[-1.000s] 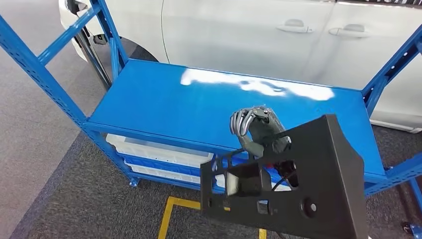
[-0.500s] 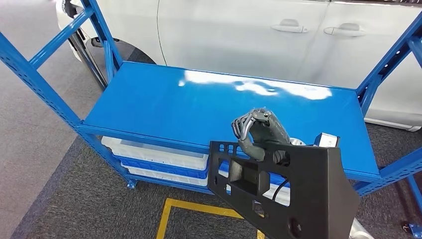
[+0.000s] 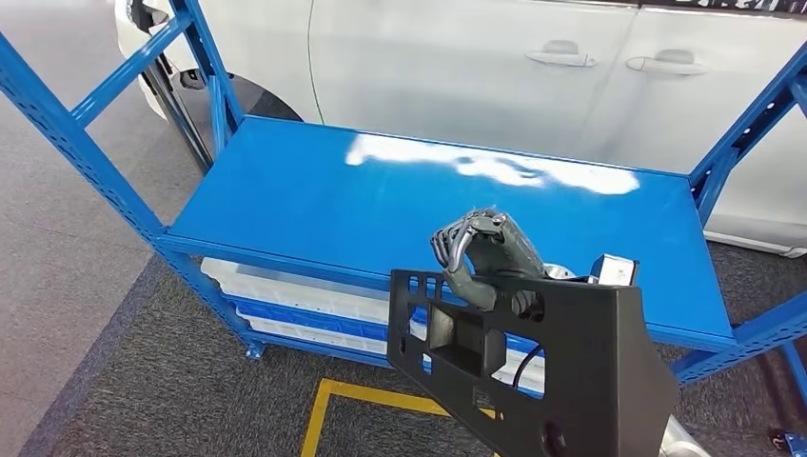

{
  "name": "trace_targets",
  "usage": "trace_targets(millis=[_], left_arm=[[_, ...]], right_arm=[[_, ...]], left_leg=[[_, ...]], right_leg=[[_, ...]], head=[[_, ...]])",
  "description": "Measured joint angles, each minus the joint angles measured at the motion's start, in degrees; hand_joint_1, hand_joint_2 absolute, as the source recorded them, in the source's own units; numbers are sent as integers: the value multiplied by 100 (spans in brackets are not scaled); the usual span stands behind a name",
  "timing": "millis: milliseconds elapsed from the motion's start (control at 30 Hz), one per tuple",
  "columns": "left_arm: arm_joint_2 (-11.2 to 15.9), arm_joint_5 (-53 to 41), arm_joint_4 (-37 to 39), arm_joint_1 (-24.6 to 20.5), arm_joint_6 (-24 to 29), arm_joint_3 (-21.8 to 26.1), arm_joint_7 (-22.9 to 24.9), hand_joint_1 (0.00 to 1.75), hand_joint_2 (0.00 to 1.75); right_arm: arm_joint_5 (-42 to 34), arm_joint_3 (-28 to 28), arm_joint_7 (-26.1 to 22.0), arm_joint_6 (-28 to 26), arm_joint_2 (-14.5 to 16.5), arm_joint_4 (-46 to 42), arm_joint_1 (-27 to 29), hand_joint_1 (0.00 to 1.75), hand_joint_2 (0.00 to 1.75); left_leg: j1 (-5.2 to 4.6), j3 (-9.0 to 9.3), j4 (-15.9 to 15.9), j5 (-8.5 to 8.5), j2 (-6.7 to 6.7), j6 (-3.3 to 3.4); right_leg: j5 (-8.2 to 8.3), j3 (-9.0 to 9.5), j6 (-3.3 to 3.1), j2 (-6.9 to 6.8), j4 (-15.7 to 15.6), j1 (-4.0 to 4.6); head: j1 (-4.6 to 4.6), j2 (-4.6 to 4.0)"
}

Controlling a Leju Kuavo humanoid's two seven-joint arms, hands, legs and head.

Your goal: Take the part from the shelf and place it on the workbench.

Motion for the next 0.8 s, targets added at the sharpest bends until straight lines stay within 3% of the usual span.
trace_targets(millis=[100,167,267,300,333,367,433,500,567,667,733,800], left_arm=[[-2,-38,0,-2,34,-7,1,0,175],[-2,-54,0,-5,45,-14,1,0,175],[-2,-20,0,-1,61,-27,-1,0,175],[-2,4,0,2,66,-29,-1,0,175],[-2,22,0,4,70,-29,-2,0,175],[-2,39,0,4,73,-29,-3,0,175],[-1,70,0,1,71,-28,-20,0,175],[5,97,0,-5,56,-27,-52,0,175],[9,110,0,-2,43,-26,-66,0,175],[12,120,0,2,42,-22,-63,0,175],[10,122,0,-6,42,-22,-62,0,175],[7,129,0,-6,43,-20,-61,0,175]], right_arm=[[0,14,20,-3,-30,-16,-1,175,175],[-1,20,25,-4,-67,-43,-4,175,175],[-1,34,26,-4,-98,-69,3,175,175],[-1,38,26,-4,-100,-69,8,175,175],[-1,43,26,-5,-101,-69,11,175,175],[-1,47,26,-5,-101,-70,13,175,175],[-3,52,25,-5,-102,-71,12,175,175],[-7,54,24,-8,-106,-72,10,175,175],[-9,58,22,-9,-110,-71,12,175,175],[-15,64,17,-11,-110,-72,3,175,175],[-22,64,13,-15,-102,-69,-1,175,175],[-38,66,10,-18,-88,-56,18,175,175]], left_leg=[[1,-16,13,-13,-1,-90],[17,-100,212,-166,1,-154],[34,-565,1248,-691,4,-214],[36,-707,1551,-784,5,-218],[36,-760,1662,-768,5,-211],[35,-699,1534,-642,5,-193],[24,-326,762,-249,2,-122],[-11,-31,128,-49,-2,-50],[-46,16,-10,-40,-5,-9],[-7,62,-130,48,-2,70],[1,85,-189,91,9,110],[-6,72,-187,94,15,128]], right_leg=[[4,-1,-119,14,-56,24],[20,3,-192,7,-78,11],[27,-4,-240,-1,-86,16],[27,-6,-243,0,-85,24],[28,-5,-245,1,-84,31],[28,0,-246,5,-84,38],[27,15,-242,13,-85,49],[34,6,-204,18,-83,61],[56,-10,-138,20,-98,57],[-21,-51,-42,18,-10,57],[-326,-284,2,14,504,47],[-639,-635,32,12,1238,37]], head=[[1,0],[1,0],[1,0],[1,0],[1,0],[1,0],[1,0],[1,0],[1,0],[1,0],[1,0],[1,0]])
